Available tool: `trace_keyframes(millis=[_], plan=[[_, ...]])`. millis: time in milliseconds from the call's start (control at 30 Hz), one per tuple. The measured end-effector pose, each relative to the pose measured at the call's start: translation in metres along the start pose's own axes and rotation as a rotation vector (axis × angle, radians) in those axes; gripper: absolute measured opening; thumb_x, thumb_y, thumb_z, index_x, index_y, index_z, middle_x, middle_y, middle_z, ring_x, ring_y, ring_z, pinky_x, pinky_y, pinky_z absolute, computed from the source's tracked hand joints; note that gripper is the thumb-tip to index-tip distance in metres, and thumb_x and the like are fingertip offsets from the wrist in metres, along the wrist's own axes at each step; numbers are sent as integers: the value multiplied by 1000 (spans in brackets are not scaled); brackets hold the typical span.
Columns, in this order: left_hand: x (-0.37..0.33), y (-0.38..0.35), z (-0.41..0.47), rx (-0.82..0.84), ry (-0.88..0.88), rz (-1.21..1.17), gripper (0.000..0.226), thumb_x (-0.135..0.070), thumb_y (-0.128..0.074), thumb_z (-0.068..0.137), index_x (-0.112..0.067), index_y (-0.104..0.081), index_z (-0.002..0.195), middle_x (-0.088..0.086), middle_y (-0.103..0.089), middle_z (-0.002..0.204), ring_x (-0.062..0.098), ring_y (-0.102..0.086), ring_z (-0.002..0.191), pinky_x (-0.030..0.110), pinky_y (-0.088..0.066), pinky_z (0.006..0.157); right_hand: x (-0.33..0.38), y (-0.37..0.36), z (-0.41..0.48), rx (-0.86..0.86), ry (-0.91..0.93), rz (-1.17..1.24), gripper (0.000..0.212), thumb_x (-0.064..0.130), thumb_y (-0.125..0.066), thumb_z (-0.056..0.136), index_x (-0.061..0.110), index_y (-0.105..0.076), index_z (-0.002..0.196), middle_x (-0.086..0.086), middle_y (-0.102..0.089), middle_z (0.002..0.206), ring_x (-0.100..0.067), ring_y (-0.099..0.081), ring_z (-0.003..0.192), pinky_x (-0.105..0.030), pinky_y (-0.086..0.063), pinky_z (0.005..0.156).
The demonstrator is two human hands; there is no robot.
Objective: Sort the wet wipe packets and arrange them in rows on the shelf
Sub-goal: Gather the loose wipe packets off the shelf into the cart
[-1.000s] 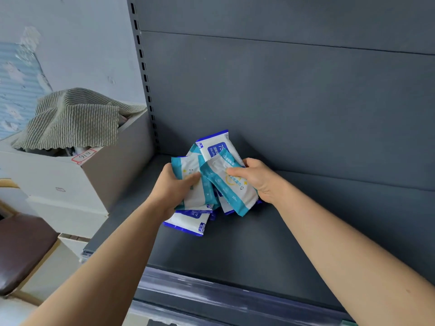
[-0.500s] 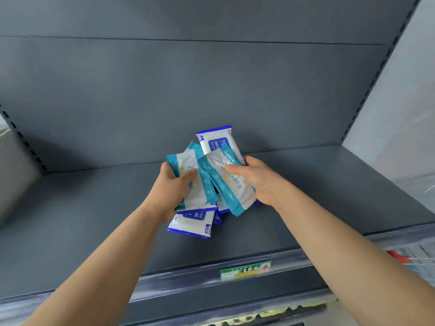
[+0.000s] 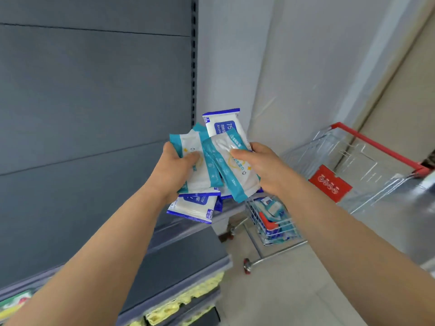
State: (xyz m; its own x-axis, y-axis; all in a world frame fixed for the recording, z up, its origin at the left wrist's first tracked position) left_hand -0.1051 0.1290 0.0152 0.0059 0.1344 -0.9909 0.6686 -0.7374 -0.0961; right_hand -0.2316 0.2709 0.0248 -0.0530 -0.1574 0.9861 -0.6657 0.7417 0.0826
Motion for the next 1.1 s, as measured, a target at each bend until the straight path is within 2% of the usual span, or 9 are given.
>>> trace_keyframes(millis=[100, 267, 367, 467, 567, 767, 867, 1000, 1100], plan=[[7, -80, 14, 95, 9, 7, 31, -18, -59, 93, -18, -41, 118, 5, -63, 109, 25, -69, 91, 47, -59, 76, -8, 78, 1, -118, -19, -6, 29, 21, -67, 88, 12, -57, 113, -9, -71, 101, -24, -69, 88, -42, -57, 79], [31, -193, 54, 210, 51, 53, 37, -18, -61, 89, -16, -43, 122, 10, -65, 108, 25, -71, 85, 43, -60, 67, -37, 186, 19, -238, -77, 42, 39, 21, -67, 88, 9, -54, 123, -13, -70, 110, -30, -68, 97, -52, -54, 88], [57, -246, 87, 262, 82, 56, 36, -13, -58, 90, -15, -45, 123, 9, -66, 107, 26, -70, 87, 36, -59, 62, -60, 235, 44, -282, -120, 29, 33, 22, -66, 89, 11, -56, 118, -12, -70, 107, -27, -69, 93, -47, -55, 84], [91, -288, 129, 274, 139, 57, 39, -15, -62, 84, -18, -50, 121, 10, -67, 109, 28, -69, 91, 45, -60, 71, -86, 275, 80, -293, -178, 20, 26, 23, -66, 89, 13, -57, 112, -10, -71, 104, -25, -70, 89, -42, -58, 76], [134, -317, 180, 248, 234, 71, 54, -27, -70, 71, -25, -49, 121, 9, -63, 116, 29, -68, 95, 49, -59, 74, -114, 309, 122, -287, -253, 10, 21, 26, -66, 89, 17, -57, 105, -6, -72, 100, -21, -71, 84, -38, -58, 69], [209, -357, 254, 220, 325, 86, 41, -20, -65, 88, -20, -49, 126, 6, -66, 114, 26, -68, 96, 49, -58, 80, -177, 347, 206, -251, -393, 33, 34, 22, -66, 89, 12, -52, 119, -10, -69, 105, -22, -69, 84, -35, -57, 65], [250, -360, 281, 149, 369, 111, 39, -19, -63, 89, -19, -49, 126, 6, -66, 115, 25, -68, 97, 48, -58, 80, -216, 355, 246, -214, -446, 22, 32, 20, -66, 89, 9, -54, 117, -13, -70, 104, -25, -69, 84, -39, -58, 69], [311, -358, 308, 25, 465, 97, 43, -14, -64, 89, -18, -47, 129, 6, -65, 115, 25, -67, 97, 41, -59, 76, -278, 356, 294, -130, -540, 0, 17, 19, -65, 89, 16, -56, 104, -6, -70, 93, -19, -68, 74, -30, -54, 56], [358, -359, 320, -12, 505, 114, 42, -11, -62, 90, -16, -46, 128, 7, -65, 114, 25, -66, 98, 39, -58, 76, -329, 357, 323, -34, -594, -60, 17, 18, -65, 89, 15, -57, 103, -9, -71, 98, -20, -69, 76, -32, -56, 58]])
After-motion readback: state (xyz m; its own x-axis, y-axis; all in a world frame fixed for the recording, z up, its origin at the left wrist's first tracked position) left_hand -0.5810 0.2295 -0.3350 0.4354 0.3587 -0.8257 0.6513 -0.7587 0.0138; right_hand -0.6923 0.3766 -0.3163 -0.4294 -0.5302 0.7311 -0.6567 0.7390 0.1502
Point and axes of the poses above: each hand's wrist, its own z-axis towards the middle knuckle, its own y-axis out of the back of the hand, x = y × z, the point moved 7 cm from there along z, towards the middle knuckle
